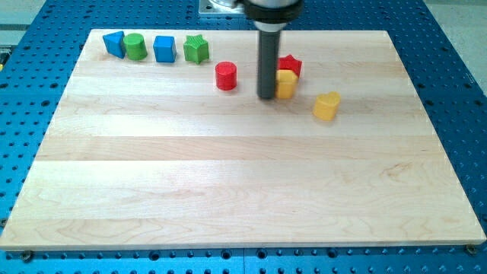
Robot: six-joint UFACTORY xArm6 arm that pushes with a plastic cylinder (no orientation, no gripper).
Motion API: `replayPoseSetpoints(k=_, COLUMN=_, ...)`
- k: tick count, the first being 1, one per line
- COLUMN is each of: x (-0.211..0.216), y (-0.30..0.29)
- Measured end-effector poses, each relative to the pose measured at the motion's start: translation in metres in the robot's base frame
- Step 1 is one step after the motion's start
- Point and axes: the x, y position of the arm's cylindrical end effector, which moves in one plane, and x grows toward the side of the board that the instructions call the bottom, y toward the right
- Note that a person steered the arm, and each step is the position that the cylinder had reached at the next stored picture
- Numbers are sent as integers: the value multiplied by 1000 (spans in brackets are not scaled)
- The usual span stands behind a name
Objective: Slide the red circle to the left of the red star
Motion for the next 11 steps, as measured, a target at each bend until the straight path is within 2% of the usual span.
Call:
replayPoseSetpoints(k=1, x=10, y=-45)
replayPoseSetpoints(k=2, x=18, y=-120)
replayPoseSetpoints(k=3, x=-18, y=-118)
replayPoseSetpoints(k=4, x=-38, y=-72)
replayPoseSetpoints(k=5, x=-39, y=-61)
replayPoseSetpoints(k=6, x=-88, y=-51)
replayPoseSetpoints(k=7, x=-94, y=-10)
replayPoseSetpoints(k=9, x=-85, y=-8)
replayPoseSetpoints(k=11, x=-102, y=-5)
